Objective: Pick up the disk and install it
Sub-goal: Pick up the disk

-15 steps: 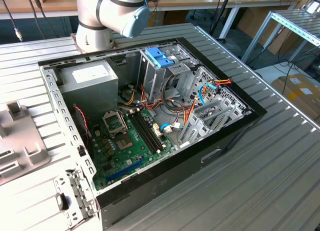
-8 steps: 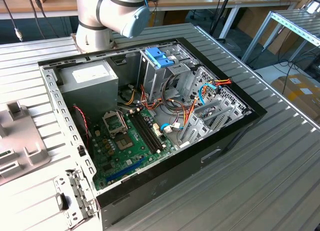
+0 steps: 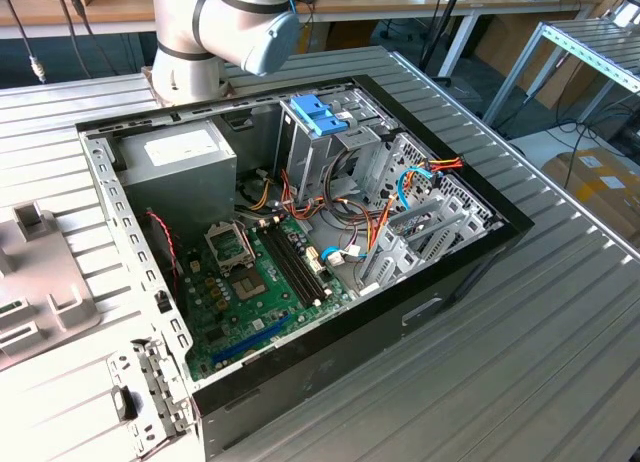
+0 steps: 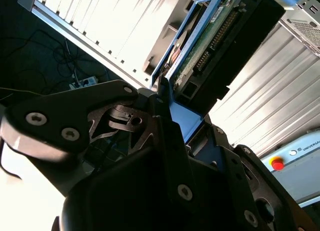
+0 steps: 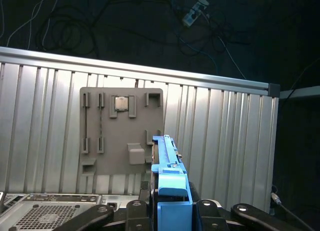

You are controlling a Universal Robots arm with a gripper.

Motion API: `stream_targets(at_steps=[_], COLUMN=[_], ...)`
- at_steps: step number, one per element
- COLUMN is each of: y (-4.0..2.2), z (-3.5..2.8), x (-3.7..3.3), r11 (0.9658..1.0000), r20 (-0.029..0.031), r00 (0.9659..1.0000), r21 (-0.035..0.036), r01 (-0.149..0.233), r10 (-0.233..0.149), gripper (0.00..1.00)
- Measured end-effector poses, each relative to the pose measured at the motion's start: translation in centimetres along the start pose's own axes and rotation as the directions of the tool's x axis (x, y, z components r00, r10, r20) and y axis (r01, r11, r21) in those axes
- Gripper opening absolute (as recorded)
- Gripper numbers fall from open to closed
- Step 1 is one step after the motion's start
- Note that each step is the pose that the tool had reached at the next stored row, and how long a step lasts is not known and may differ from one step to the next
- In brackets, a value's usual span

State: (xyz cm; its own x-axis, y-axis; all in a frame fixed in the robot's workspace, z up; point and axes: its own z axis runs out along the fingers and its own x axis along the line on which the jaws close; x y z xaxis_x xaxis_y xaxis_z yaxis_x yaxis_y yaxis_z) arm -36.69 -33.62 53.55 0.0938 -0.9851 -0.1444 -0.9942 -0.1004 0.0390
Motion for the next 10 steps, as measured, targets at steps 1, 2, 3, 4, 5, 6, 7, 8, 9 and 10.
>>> stream_targets(at_steps=[1, 2, 3, 4, 5, 6, 7, 8, 9, 10], y=[-0.05, -0.12, -0.16, -0.2, -0.25, -0.29, -0.35, -0.39, -0.43, -0.51], z=[0.0, -0.01, -0.01, -0.01, -0.02, -0.01, -0.02, -0.02, -0.02, -0.02], x=[0.01, 0.01, 0.02, 0.02, 0.02, 0.03, 0.03, 0.04, 0.04, 0.05], r11=[1.0, 1.0, 1.0, 1.0, 1.0, 1.0, 1.0, 1.0, 1.0, 1.0], r20=[0.0, 0.0, 0.0, 0.0, 0.0, 0.0, 0.0, 0.0, 0.0, 0.0], r00=[1.0, 1.0, 1.0, 1.0, 1.0, 1.0, 1.0, 1.0, 1.0, 1.0], r21=[0.0001, 0.0, 0.0001, 0.0001, 0.0, 0.0, 0.0, 0.0, 0.0001, 0.0001], r01=[0.0, 0.0, 0.0, 0.0, 0.0, 0.0, 0.0, 0.0, 0.0, 0.0], r10=[0.0, 0.0, 0.0, 0.0, 0.0, 0.0, 0.0, 0.0, 0.0, 0.0], gripper=[0.37, 0.37, 0.37, 0.37, 0.37, 0.37, 0.37, 0.37, 0.37, 0.37])
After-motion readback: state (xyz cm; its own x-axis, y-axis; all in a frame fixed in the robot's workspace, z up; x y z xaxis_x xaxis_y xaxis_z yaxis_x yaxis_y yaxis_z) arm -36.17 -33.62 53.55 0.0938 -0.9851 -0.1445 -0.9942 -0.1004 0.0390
